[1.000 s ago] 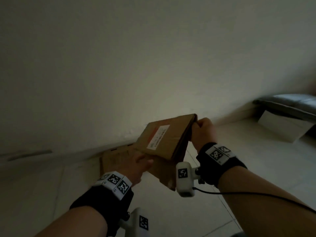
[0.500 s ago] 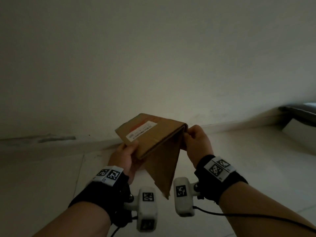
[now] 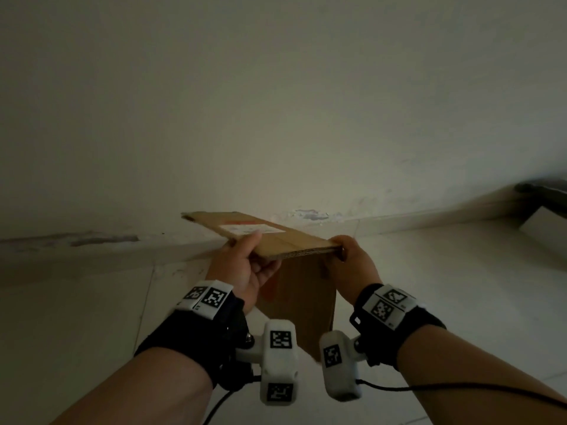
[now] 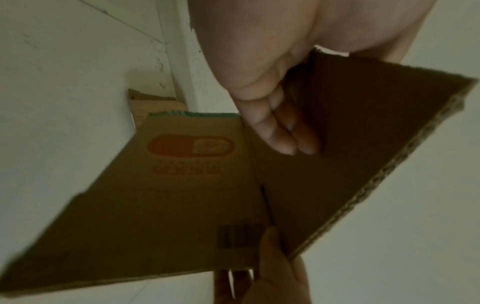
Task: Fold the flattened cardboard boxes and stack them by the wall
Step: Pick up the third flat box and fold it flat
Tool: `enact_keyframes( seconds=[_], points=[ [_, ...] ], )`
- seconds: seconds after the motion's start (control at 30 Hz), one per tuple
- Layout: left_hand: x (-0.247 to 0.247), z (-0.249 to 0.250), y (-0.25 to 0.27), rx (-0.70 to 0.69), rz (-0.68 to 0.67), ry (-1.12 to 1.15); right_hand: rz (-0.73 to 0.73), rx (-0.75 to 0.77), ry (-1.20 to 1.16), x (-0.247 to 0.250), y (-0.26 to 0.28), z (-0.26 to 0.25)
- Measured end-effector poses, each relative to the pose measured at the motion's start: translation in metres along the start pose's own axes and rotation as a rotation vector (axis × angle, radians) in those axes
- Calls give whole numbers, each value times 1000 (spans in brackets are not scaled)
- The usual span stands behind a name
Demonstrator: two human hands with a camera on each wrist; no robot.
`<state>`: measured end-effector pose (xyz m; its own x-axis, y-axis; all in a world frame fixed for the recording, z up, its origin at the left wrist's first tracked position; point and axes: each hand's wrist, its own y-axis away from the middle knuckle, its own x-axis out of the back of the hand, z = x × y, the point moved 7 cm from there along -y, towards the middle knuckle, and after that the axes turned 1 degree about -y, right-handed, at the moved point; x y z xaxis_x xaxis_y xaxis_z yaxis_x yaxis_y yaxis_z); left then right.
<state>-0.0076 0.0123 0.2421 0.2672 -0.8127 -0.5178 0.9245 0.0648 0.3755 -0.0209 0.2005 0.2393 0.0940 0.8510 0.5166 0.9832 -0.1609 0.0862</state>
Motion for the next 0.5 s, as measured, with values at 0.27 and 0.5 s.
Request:
enact_keyframes(
  seconds=[0.27, 0.5],
  points=[
    [-13, -4, -4, -20, -184, -245, -17, -143, -143, -14, -1, 13],
    [2, -12, -18, -54, -128, -593, -61, -159, -238, -18, 0, 6]
  ],
)
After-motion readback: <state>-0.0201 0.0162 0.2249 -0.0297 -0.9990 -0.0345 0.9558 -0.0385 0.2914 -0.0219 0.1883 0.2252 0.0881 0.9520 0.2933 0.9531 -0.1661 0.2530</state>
